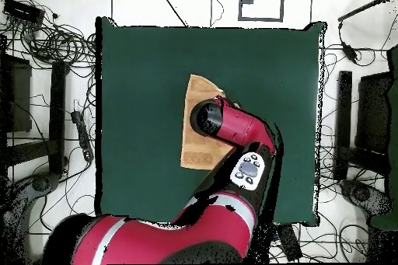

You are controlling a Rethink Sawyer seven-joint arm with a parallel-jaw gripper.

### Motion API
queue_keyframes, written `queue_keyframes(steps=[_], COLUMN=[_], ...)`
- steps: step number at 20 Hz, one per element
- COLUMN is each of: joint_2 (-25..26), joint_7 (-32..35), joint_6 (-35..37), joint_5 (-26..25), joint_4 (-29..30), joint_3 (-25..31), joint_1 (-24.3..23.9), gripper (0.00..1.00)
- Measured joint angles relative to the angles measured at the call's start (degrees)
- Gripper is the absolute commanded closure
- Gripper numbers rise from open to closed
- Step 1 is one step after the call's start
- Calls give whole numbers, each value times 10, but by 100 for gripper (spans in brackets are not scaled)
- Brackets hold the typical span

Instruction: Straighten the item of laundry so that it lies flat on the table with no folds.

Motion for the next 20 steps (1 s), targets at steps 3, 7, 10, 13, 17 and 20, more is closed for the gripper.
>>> queue_keyframes(steps=[3, 7, 10, 13, 17, 20], joint_2=[-2, -2, -1, 0, 2, 3], joint_7=[0, 0, 0, 0, 0, 0], joint_6=[3, 3, 3, 3, -4, -12], joint_5=[0, 0, 0, 0, 0, 0], joint_4=[0, 0, 0, 0, 0, 0], joint_3=[-6, -18, -25, -31, -31, -31], joint_1=[3, 10, 16, 21, 21, 21], gripper=[100, 100, 100, 100, 100, 100])
